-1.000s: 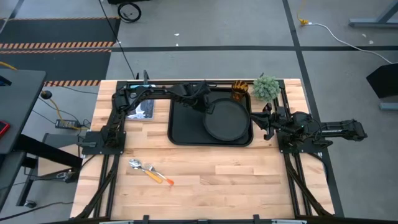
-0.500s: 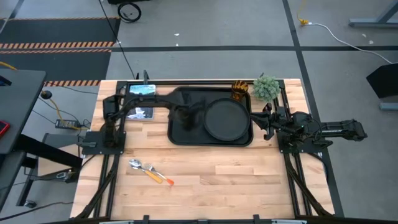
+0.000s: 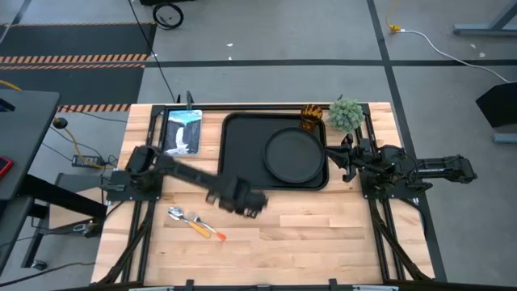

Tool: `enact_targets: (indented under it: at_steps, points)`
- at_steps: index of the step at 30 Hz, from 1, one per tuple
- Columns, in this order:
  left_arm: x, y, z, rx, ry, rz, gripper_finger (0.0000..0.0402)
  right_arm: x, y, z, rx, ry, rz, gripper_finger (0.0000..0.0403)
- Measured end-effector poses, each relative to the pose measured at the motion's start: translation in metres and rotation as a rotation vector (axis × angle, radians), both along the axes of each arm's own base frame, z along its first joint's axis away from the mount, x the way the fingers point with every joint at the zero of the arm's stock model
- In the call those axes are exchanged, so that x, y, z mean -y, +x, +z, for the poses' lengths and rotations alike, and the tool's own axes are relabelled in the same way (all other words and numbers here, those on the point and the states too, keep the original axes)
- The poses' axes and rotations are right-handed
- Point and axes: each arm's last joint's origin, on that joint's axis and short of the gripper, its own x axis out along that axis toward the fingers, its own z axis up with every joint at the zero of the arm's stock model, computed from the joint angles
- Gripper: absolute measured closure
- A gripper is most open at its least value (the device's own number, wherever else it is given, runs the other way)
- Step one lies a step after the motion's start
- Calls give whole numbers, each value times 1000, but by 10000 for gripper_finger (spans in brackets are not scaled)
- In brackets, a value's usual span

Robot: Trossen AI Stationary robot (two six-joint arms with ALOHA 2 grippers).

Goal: Pick and place plate/cup/fork/spoon on tray
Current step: Put the orange fork onto the black tray

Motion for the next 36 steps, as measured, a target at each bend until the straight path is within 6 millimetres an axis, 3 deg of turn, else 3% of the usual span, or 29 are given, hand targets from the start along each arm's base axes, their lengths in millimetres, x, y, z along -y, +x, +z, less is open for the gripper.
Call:
enact_targets:
  at_steps: [6, 12, 17, 21, 31, 36]
  points:
    - [45, -28, -9, 19, 149, 235, 321, 0, 0, 0, 0, 0, 1, 334]
    - [71, -60, -16, -9, 154, 391, 360, 0, 0, 0, 0, 0, 0, 334]
    - [85, -68, -14, -11, 108, 429, 370, 0, 0, 0, 0, 0, 1, 334]
    - [82, -63, -17, -5, 102, 447, 342, 0, 0, 0, 0, 0, 0, 334]
    - [78, -63, -24, -129, 74, 487, 218, 0, 0, 0, 0, 0, 0, 334]
    - [79, -62, -29, -138, 80, 490, 195, 0, 0, 0, 0, 0, 0, 334]
